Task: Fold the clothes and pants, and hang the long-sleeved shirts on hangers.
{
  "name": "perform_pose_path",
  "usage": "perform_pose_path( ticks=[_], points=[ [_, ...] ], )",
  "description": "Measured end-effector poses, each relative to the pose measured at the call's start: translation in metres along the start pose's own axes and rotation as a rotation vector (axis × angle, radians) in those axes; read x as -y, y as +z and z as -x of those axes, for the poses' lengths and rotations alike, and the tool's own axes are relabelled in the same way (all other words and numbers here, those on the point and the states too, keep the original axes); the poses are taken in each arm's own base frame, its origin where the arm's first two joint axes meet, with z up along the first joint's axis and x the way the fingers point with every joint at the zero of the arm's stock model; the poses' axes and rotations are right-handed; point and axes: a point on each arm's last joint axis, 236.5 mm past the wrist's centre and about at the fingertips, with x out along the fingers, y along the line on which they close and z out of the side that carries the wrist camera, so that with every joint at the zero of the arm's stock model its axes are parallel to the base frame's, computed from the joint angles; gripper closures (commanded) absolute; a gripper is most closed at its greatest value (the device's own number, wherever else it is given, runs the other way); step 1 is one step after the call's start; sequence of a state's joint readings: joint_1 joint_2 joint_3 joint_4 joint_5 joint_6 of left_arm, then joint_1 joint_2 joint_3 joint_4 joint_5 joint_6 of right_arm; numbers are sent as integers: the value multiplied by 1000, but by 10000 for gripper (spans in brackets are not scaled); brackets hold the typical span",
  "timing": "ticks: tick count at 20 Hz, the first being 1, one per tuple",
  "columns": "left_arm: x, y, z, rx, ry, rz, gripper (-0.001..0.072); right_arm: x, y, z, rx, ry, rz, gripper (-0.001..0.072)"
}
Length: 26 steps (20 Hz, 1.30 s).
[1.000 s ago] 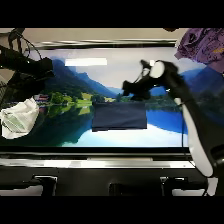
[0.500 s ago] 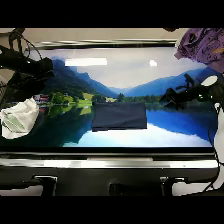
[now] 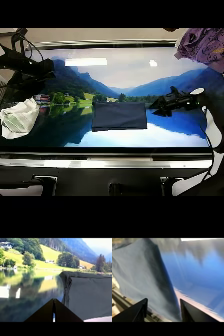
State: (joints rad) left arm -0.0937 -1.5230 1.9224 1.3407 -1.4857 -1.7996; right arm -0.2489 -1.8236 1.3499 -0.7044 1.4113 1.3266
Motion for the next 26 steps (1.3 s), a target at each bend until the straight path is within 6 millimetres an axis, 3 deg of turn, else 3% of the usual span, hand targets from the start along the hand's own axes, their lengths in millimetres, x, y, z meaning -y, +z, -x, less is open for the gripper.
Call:
perform_pose_path(
  ticks=[7, 10, 11, 14, 18, 26],
  points=[
    [-1, 0, -4, -8, 2, 2, 688, -1, -16, -42, -102, -23, 51, 236],
    [-1, 0, -4, -8, 2, 2, 688, 2, -16, -47, -103, -47, 60, 491],
    [-1, 0, -4, -9, 2, 2, 688, 4, -15, -48, -99, -57, 62, 666],
    [-1, 0, -4, -9, 2, 2, 688, 0, -13, -49, -91, -43, 59, 682],
    [-1, 0, -4, -8, 2, 2, 688, -29, 2, -41, -22, 24, 60, 683],
    [-1, -2, -4, -16, 0, 4, 688, -109, 64, 22, 210, 55, 137, 683]
  ],
)
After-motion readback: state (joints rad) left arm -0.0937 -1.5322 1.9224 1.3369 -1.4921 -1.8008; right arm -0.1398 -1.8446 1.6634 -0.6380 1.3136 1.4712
